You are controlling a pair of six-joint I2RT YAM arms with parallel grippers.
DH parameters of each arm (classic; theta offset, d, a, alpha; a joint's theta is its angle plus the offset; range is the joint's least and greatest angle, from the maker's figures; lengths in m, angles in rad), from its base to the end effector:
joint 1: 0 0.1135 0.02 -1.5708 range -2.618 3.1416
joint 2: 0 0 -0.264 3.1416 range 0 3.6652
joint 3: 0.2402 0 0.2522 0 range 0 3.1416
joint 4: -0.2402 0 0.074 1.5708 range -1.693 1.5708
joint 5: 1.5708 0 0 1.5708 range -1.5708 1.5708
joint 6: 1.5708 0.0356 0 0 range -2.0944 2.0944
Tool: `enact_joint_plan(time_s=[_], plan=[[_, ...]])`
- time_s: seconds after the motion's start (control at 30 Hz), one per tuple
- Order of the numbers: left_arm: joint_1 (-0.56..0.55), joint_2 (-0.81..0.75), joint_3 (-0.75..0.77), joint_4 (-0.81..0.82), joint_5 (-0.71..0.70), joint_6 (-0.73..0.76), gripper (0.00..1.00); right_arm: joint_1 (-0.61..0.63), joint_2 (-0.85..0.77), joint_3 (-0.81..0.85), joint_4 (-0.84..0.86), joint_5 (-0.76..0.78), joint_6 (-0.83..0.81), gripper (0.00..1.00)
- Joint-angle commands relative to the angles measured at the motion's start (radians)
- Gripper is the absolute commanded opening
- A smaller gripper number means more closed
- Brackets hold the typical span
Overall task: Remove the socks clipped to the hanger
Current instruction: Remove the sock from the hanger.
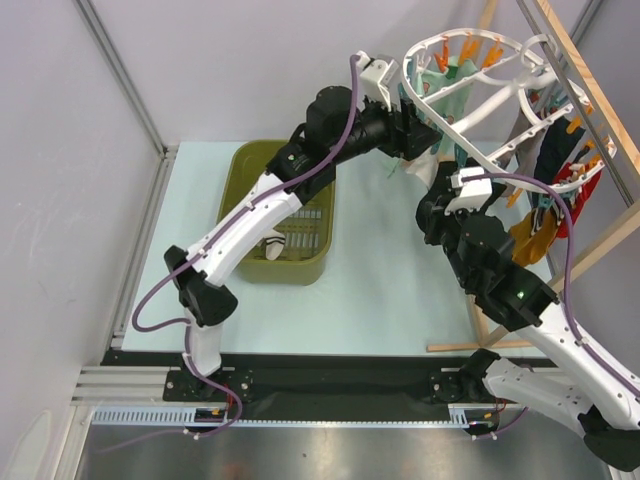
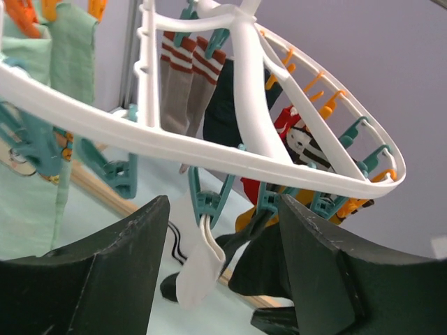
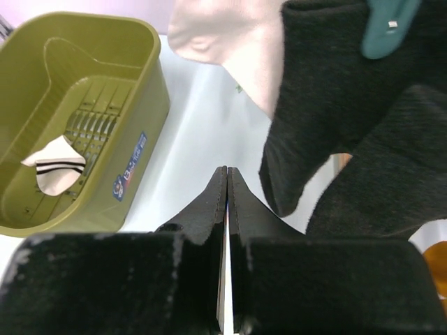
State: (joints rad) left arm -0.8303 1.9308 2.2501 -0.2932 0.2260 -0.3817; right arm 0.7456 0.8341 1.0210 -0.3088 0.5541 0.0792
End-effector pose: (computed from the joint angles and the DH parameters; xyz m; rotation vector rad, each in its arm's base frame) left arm 0.2879 -0.3268 0.4973 0.5538 1.5641 -1.1173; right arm 0.1418 0.1054 0.4008 -0.1451 1.6704 0.1531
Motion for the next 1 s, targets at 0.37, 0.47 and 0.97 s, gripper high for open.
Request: enact_joint_plan(time_s=[0.37, 0.47, 0.97], plan=[[0.0, 0.06, 0.017, 0.132, 0.044, 0.13, 0.66, -0.005, -0.056, 0.007, -0.007, 0.003, 0.001, 0.0], [0.0, 0.071, 0.016, 0.132, 0.035, 0.145, 0.67, -0.005, -0.059, 0.008, -0.007, 0.0, 0.007, 0.0], [0.03, 0.054, -0.058, 0.233, 0.162, 0.162, 0.68, -0.006, -0.09, 0.031, -0.056, 0.012, 0.002, 0.0]])
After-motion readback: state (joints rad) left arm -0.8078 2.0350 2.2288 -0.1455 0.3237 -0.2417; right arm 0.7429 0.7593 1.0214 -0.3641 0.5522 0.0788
